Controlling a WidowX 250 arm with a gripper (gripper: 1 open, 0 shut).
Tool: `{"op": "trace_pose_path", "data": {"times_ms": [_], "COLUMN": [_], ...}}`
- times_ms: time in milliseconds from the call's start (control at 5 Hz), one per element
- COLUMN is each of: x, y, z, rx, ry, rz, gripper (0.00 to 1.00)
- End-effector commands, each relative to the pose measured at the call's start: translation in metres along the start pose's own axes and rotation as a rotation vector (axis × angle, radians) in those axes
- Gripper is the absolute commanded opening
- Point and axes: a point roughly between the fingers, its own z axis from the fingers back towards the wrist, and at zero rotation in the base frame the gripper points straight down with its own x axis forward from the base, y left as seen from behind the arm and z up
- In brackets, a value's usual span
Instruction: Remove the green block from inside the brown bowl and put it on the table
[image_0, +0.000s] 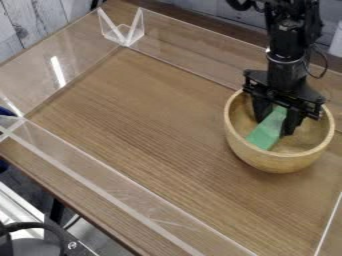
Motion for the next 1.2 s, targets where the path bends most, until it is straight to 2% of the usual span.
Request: {"op": "trace_pose_path", "data": {"times_ms": [0, 600, 1000], "x": [0.0157, 0.0189, 0.0090], "y": [0.0029, -0.0005, 0.0081], "z": [0.0290, 0.0239, 0.0311], "rx": [0.017, -0.008, 0.007], "ry": [-0.072, -0.068, -0.128], "rz": [-0.015, -0.006, -0.024], "gripper": [0.00, 0.00, 0.00]}}
